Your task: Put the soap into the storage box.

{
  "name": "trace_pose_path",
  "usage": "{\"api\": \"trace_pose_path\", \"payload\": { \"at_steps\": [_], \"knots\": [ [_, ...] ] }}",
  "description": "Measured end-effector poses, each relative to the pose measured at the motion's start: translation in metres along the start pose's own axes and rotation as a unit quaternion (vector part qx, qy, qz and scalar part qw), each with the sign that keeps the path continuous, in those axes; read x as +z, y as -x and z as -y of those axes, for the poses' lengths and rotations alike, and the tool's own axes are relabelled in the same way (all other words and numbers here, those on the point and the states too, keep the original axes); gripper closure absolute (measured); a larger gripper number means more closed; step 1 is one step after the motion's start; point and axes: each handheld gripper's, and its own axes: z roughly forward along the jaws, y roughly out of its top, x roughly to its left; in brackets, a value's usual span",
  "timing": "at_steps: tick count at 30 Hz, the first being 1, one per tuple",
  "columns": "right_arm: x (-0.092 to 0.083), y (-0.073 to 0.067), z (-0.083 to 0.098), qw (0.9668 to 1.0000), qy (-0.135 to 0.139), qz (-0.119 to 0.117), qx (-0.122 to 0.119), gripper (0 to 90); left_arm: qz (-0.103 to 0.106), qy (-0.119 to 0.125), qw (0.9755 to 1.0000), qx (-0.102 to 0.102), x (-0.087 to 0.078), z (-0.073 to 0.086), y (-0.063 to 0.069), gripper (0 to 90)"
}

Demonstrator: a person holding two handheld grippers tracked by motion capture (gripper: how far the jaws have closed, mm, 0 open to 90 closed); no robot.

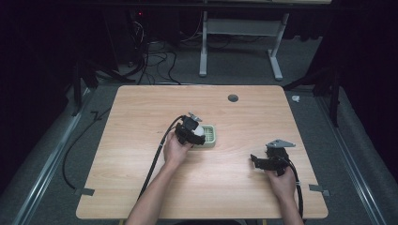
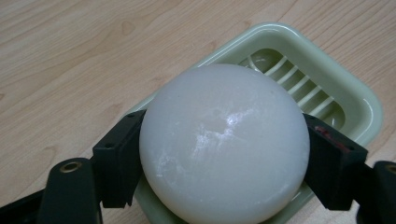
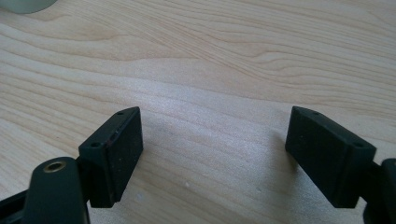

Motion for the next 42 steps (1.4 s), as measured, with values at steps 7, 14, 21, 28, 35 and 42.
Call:
{"api": "trace_pose_path", "payload": {
  "at_steps": [7,14,21,28,35,42],
  "knots": [
    [0.0,0.0,0.0,1.0,0.0,0.001,-0.001,19.8,0.01,0.039,0.9991,-0.015,-0.013,-0.005,-0.004,23.8],
    [0.0,0.0,0.0,1.0,0.0,0.001,0.0,19.8,0.007,0.05,0.9986,-0.016,-0.025,-0.006,-0.007,22.8],
    [0.0,0.0,0.0,1.0,0.0,0.001,-0.001,19.8,0.008,0.06,0.998,-0.018,-0.036,-0.005,-0.01,22.7],
    [0.0,0.0,0.0,1.0,0.0,0.001,0.0,19.8,0.007,0.063,0.9978,-0.019,-0.047,-0.003,-0.014,22.6],
    [0.0,0.0,0.0,1.0,0.0,0.001,0.0,19.8,0.006,0.07,0.9973,-0.023,-0.056,0.003,-0.016,22.6],
    [0.0,0.0,0.0,1.0,0.0,0.002,0.0,19.8,0.001,0.075,0.9967,-0.03,-0.062,0.009,-0.021,22.6]
  ]
}}
